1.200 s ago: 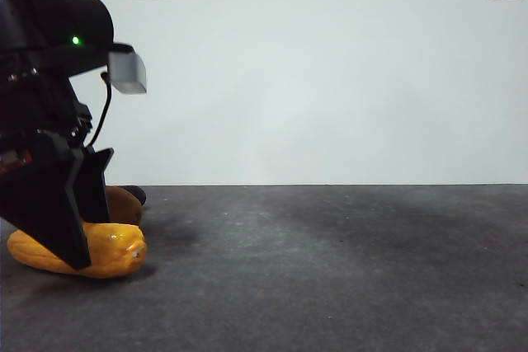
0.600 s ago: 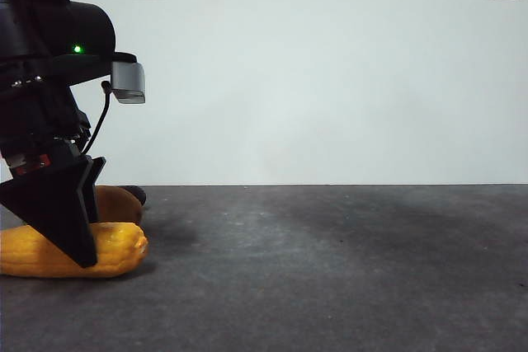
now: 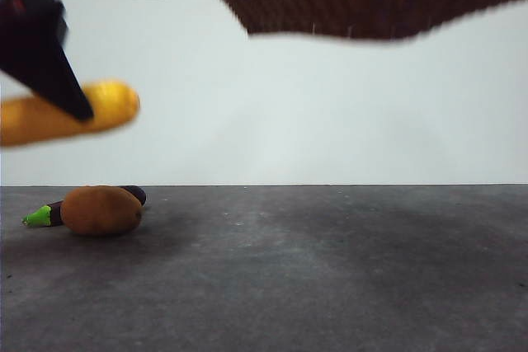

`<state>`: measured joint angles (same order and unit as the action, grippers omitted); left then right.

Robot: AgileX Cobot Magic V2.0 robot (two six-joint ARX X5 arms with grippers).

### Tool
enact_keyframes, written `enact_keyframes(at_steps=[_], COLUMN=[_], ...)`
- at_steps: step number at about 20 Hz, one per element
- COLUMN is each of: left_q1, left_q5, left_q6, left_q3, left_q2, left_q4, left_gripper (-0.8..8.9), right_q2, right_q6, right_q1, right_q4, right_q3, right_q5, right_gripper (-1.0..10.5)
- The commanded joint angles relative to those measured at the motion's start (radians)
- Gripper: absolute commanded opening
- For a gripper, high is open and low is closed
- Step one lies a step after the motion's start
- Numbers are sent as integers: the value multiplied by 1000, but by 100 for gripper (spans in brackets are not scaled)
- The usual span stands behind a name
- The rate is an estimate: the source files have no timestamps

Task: Help me put the vegetables on the table into the basket

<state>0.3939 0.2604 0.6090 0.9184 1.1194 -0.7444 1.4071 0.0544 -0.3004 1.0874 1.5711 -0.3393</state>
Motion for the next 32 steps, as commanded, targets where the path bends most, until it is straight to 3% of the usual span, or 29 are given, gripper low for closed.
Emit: enact_keyframes(at_steps=[1, 5, 10, 15, 18, 23, 32], left_q1=[2, 3, 50, 255, 386, 465, 527], left_q5=[6, 31, 109, 104, 28, -46, -44], left_q6=[-67, -154, -337, -531, -612, -632, -690], left_q3=[2, 2, 2, 2, 2, 92, 140], left_q2=[-102, -246, -285, -145, -20, 182, 362], left_q4=[-56, -134, -35, 219, 360, 402, 338], left_gripper=[-6, -6, -6, -6, -6, -6, -3], right_q2=[-4, -4, -4, -3, -2, 0, 4], right_q6=[-59, -145, -244, -338, -369, -369, -356], right_q1=[2, 0, -22, -123, -152, -152, -152], right_q4=[-71, -234, -400, -526, -563, -562, -563], right_q3=[-103, -305, -482, -518, -518, -518, -518], right_q5=[-9, -17, -39, -18, -14, 0, 11], right_gripper=[-12, -12, -12, -12, -12, -12, -12])
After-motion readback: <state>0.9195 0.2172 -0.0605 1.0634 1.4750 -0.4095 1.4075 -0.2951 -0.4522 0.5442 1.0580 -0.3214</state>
